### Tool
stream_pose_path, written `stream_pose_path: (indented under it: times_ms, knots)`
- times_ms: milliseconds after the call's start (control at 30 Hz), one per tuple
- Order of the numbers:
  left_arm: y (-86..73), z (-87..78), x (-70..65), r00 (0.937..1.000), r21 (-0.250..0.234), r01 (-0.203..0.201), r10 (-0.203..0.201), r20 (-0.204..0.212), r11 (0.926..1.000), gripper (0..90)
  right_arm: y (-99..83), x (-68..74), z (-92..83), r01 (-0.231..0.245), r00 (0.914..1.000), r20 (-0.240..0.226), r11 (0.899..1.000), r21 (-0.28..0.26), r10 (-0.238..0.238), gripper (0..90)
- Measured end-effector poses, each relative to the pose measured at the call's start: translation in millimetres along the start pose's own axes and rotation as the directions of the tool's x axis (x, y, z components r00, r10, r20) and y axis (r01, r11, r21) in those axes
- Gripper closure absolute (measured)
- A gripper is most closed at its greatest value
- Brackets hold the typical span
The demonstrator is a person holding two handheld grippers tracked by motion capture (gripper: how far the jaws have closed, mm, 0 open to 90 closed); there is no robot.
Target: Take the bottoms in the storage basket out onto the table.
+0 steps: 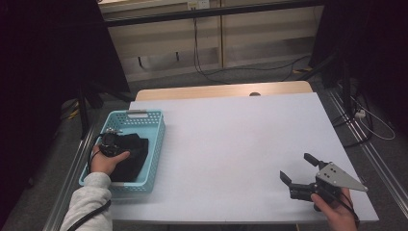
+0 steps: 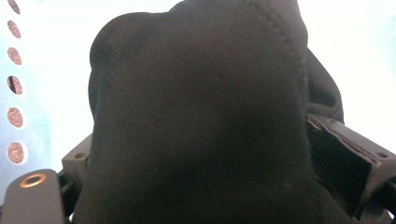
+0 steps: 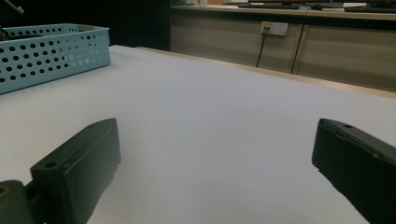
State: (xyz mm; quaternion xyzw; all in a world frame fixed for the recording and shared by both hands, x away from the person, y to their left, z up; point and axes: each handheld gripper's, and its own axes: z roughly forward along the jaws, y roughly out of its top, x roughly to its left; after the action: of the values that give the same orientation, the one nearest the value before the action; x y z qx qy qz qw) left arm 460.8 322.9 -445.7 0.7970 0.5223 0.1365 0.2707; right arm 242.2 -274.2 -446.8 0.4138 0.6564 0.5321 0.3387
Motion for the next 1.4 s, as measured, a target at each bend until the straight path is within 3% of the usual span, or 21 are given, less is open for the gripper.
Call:
stream_pose_path:
  times_ms: [300,700,1000,1400]
  knots:
    - [1.3,-1.2,-1.4,0.9997,-0.012,0.016,-0.016,-0.016,0.9998,26.0,-0.1,1.6,1.9,0.005,0.9999,-0.013,1.000,0.004,-0.005,0.4]
    - [7.5,-4.2,-8.8,0.9998,0.029,0.013,-0.014,0.018,0.9995,54.1,0.4,0.9,4.5,0.006,0.9999,-0.015,1.000,0.006,-0.006,0.7]
    - [11.4,-4.1,-9.6,0.9996,0.055,0.012,-0.013,0.024,0.9984,60.0,0.1,-0.1,5.0,0.005,0.9999,-0.014,1.000,0.009,-0.005,0.7]
    - [13.7,-5.2,-6.4,0.9976,0.072,0.052,-0.055,0.040,0.9960,65.1,-0.9,-0.4,4.6,0.003,1.0000,-0.008,1.000,0.020,-0.003,0.7]
